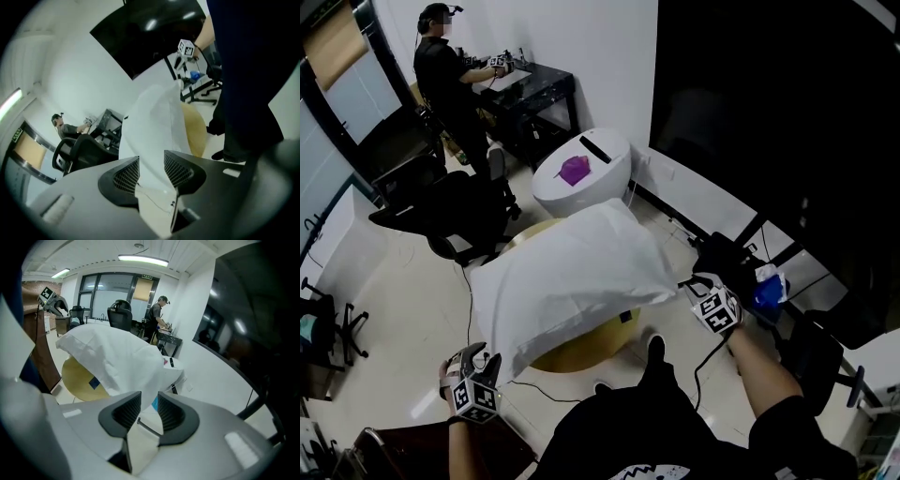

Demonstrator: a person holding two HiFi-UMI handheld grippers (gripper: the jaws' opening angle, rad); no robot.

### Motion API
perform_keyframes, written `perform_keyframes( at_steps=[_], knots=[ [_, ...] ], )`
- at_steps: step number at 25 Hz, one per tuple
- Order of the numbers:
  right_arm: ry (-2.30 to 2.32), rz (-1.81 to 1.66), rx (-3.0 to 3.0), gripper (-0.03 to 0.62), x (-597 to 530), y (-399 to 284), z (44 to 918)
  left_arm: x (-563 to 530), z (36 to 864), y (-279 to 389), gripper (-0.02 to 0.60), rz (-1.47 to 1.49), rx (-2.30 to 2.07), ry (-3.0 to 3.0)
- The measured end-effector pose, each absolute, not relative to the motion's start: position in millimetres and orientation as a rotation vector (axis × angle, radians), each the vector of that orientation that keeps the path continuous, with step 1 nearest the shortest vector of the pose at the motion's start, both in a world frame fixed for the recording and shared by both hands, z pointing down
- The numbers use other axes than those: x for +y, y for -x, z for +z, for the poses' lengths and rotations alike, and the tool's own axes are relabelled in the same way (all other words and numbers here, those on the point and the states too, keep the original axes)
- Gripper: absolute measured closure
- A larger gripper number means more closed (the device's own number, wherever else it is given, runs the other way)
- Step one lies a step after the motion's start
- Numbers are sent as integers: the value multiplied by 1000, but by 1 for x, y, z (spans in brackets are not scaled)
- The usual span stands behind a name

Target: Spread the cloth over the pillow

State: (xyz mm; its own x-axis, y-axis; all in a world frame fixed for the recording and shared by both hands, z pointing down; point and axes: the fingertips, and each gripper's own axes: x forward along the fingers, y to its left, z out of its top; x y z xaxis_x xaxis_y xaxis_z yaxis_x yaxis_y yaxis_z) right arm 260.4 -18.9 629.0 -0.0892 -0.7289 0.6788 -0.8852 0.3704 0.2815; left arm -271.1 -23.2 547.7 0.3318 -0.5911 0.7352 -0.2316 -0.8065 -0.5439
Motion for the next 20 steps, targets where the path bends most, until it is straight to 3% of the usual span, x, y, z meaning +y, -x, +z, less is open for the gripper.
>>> perform_keyframes(
  at_steps=[11, 20],
  knots=[
    [-1293, 208, -2033, 471, -127, -297, 620, -74, 525, 34, 428, -1269, 451, 2380],
    [-1043, 371, -2198, 439, -217, -296, 652, -70, 564, -92, 428, -1335, 231, 2410]
  ],
)
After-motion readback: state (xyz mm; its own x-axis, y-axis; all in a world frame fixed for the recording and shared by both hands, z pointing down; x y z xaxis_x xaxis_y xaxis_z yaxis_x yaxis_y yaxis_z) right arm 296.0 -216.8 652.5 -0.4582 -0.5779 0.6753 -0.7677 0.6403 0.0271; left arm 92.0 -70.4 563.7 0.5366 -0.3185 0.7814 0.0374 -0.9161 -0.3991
